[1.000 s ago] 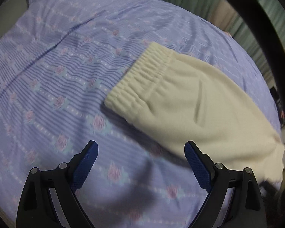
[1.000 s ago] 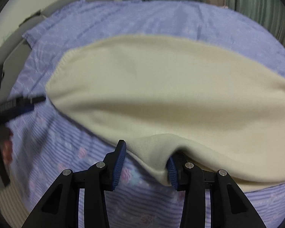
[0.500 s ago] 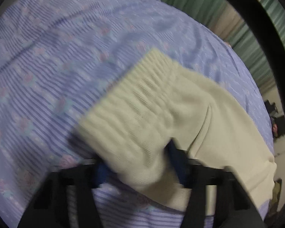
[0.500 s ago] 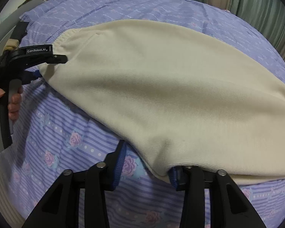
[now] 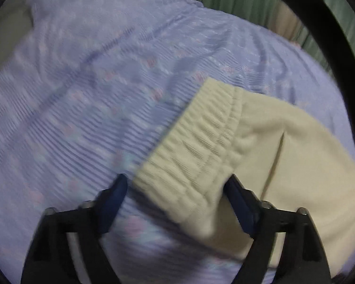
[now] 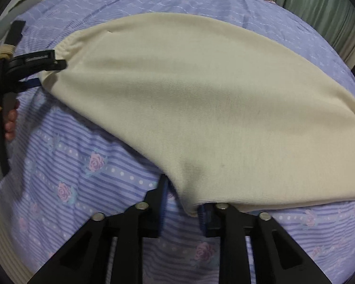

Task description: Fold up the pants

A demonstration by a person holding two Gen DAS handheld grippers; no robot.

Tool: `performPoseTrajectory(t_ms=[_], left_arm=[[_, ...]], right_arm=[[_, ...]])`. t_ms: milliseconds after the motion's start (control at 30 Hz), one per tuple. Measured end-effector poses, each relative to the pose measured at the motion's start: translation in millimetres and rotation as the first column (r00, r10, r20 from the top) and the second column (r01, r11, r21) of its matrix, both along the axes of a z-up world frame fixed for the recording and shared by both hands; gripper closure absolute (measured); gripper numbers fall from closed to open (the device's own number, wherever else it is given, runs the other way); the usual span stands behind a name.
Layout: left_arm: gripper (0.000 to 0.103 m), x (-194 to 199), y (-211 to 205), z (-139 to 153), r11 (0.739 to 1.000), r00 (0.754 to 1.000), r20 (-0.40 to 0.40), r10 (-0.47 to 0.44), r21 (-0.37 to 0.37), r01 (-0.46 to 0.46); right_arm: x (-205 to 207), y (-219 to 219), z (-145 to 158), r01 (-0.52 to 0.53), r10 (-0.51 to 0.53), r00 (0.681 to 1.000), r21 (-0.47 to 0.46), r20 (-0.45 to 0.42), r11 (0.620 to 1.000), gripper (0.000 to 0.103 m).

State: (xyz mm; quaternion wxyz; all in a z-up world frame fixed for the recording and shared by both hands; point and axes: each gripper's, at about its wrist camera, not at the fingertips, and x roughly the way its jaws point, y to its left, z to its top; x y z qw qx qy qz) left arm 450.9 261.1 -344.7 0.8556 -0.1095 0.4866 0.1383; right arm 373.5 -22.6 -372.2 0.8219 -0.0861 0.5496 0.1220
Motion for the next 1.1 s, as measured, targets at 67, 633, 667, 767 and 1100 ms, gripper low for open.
performPoseTrajectory(t_ms=[67, 633, 667, 767, 1100], left_arm=[[0.018, -8.4, -2.8, 22.6, 0.995, 0.996, 0.01, -0.087, 0.044, 0.087], [0.042, 103.8, 19.6, 14.3, 0.913, 0.932, 0.014, -0.361, -0.198, 0.357], [0.048, 103.7, 18.3, 10.5, 0.907, 0.93, 0.011, -0.368, -0.215, 0.362], [0.089, 96.8, 16.2, 5.3, 0.928, 0.94, -0.002, -0.341, -0.163, 0.336], [0.095, 76.3, 26.6, 61.8, 0.973, 0.953, 0.231, -0.195, -0.077, 0.218]], right_arm=[[-0.8, 3.4, 6.9, 0.0, 0.0, 0.999, 0.015, -0.036, 1.0, 0.05], [35.6, 53.2, 68.8, 0.096, -0.113, 0.99, 0.194, 0.081, 0.976, 0.049], [34.4, 55.8, 68.2, 0.097, -0.116, 0.99, 0.202, 0.081, 0.974, 0.049], [27.0, 62.1, 65.7, 0.088, -0.107, 0.991, 0.199, 0.084, 0.976, 0.049], [28.0, 67.2, 74.9, 0.053, -0.087, 0.986, 0.228, 0.141, 0.972, 0.05]])
